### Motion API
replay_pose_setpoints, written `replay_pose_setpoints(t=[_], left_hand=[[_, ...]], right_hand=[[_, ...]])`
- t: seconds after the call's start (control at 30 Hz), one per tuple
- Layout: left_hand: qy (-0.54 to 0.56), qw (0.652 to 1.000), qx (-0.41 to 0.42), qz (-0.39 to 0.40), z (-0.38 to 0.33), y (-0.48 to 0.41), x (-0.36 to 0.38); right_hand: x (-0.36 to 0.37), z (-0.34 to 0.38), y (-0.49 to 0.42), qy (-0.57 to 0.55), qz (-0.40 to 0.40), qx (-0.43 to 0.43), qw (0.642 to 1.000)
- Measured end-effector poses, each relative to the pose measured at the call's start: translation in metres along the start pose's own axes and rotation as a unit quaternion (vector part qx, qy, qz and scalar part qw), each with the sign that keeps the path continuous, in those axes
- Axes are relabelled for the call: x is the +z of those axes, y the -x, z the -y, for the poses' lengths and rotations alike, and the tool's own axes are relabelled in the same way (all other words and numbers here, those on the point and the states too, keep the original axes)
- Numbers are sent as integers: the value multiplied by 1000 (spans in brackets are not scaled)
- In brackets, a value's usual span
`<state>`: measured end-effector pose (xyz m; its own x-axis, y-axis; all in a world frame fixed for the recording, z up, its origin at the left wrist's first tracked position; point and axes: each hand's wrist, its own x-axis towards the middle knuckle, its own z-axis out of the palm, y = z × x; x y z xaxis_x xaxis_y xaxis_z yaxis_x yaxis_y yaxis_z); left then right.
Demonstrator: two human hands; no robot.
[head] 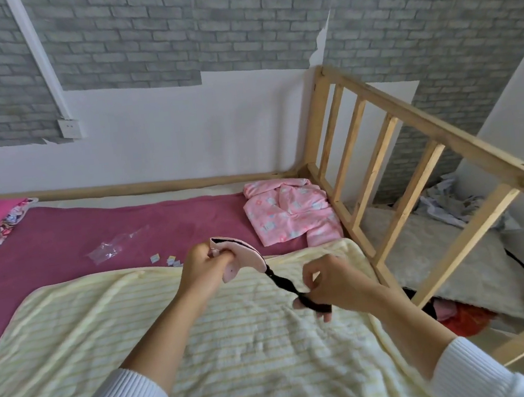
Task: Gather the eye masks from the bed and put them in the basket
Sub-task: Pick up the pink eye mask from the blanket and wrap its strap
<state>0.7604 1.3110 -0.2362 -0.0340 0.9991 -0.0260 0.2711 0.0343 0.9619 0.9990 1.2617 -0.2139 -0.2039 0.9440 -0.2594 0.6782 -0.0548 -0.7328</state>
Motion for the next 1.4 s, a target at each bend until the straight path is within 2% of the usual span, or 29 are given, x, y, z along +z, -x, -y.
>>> replay_pose_setpoints(t=[0.1, 0.17, 0.23, 0.33, 0.37, 0.4, 0.47, 0.53, 0.63, 0.7, 0.77, 0.87, 0.9, 0.97, 1.03, 1.07, 1.23, 1.4], left_hand=[[-17, 1000, -6, 10, 1, 2, 2], [-17, 999, -8, 33, 3, 5, 6], [-5, 999, -20, 48, 7, 8, 8], [38, 996, -28, 74, 12, 11, 9], [45, 995, -28, 86, 13, 13, 9], [44, 994, -24, 96, 12, 14, 9], [35, 993, -14, 108, 13, 17, 10], [36, 992, -10, 117, 13, 19, 12], [59, 985, -13, 161, 12, 23, 11], [75, 981, -23, 179, 9, 25, 10], [83, 984, -22, 154, 6, 28, 10], [79, 997, 15, -4, -4, 34, 12], [83, 995, 40, -24, -7, 36, 12], [64, 994, 78, 30, -16, 42, 15], [19, 991, 81, 104, -22, 48, 21], [1, 990, 80, 114, -23, 50, 24], [-52, 992, 59, 101, -19, 53, 26], [-45, 995, 41, 80, -11, 78, 8]], right_hand=[[0, 14, 14, -202, 146, -50, 967], [1, 23, 19, -341, 156, -113, 920], [1, 30, 19, -481, 85, -150, 860], [-2, 31, 10, -568, -91, -138, 806], [-1, 29, 7, -557, -146, -129, 807], [0, 27, 5, -513, -197, -121, 827], [6, 22, 2, -362, -246, -116, 891], [15, 17, -1, -228, -227, -102, 941], [16, 18, -1, -149, -160, -112, 969], [15, 23, 0, -122, -150, -127, 973], [16, 27, 1, -97, -183, -116, 971], [20, 33, 4, 13, -261, -112, 959], [23, 34, 5, 59, -283, -121, 950], [28, 34, 6, 132, -294, -135, 937], [33, 33, 6, 184, -292, -151, 926], [35, 32, 6, 204, -295, -161, 919], [48, 29, 8, 243, -285, -178, 910], [64, 36, 14, 241, -237, -212, 917]])
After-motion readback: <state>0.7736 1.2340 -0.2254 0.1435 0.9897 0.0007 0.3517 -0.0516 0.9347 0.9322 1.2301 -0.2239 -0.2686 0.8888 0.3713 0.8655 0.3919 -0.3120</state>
